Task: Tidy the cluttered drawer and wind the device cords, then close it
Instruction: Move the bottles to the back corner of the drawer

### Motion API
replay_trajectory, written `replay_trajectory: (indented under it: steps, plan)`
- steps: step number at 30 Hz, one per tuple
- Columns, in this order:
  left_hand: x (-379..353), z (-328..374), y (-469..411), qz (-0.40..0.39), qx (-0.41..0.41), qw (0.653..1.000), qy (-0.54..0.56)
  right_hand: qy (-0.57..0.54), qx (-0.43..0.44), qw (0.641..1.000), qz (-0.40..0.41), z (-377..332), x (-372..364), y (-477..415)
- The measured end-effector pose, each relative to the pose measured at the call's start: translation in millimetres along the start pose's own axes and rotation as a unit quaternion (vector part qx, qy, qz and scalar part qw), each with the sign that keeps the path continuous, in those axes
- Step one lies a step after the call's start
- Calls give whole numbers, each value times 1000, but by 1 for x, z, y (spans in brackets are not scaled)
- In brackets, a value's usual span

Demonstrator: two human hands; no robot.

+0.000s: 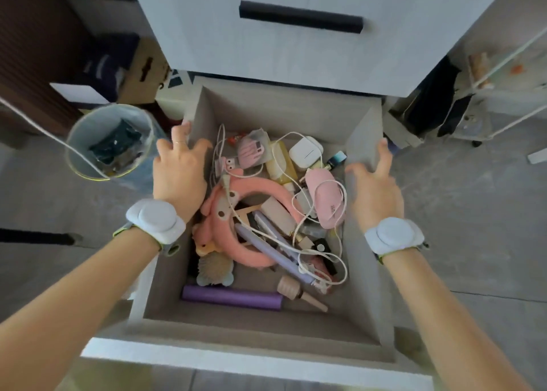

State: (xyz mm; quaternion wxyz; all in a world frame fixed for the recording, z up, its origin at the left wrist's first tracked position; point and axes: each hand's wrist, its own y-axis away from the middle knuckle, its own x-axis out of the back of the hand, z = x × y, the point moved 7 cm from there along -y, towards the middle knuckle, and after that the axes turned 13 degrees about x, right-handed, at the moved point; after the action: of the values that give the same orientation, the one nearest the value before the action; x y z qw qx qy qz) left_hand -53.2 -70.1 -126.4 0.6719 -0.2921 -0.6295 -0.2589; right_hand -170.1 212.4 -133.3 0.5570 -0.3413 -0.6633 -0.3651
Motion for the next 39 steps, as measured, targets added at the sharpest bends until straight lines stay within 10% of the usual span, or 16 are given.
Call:
replay_trajectory:
  steps: [21, 31, 39]
  plan:
    - [13, 0, 8, -57, -35, 996, 56, 6, 2, 999, 31, -12, 18, 13]
    - [3, 8, 11, 74, -99, 992, -27, 119, 78, 977, 157, -26, 18, 1]
    - [-19, 71, 7, -37, -230, 967, 102, -103, 54, 989, -94, -53, -55, -81]
